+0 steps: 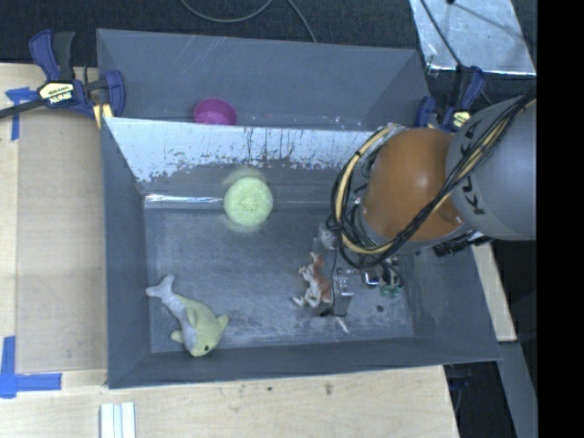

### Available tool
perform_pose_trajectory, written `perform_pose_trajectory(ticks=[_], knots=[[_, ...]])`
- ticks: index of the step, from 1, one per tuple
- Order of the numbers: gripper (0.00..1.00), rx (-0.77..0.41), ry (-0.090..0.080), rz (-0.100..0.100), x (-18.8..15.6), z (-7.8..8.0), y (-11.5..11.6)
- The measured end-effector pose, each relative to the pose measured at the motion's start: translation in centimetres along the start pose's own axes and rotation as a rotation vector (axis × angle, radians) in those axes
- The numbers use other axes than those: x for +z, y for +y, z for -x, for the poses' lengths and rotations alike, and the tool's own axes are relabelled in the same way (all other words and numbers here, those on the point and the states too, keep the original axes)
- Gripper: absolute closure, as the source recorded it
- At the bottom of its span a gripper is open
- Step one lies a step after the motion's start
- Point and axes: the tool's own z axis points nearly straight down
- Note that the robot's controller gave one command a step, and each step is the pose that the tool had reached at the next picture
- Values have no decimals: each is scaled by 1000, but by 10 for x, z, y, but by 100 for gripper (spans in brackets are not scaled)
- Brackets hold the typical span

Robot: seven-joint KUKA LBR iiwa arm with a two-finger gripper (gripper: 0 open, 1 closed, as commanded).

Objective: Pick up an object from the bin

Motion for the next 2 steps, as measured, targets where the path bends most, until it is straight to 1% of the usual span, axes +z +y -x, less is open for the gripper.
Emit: perform_pose_trajectory(ticks=[1,2], knots=[[100,252,-19,3,27,-20,0],[100,251,-19,3,27,-20,0]])
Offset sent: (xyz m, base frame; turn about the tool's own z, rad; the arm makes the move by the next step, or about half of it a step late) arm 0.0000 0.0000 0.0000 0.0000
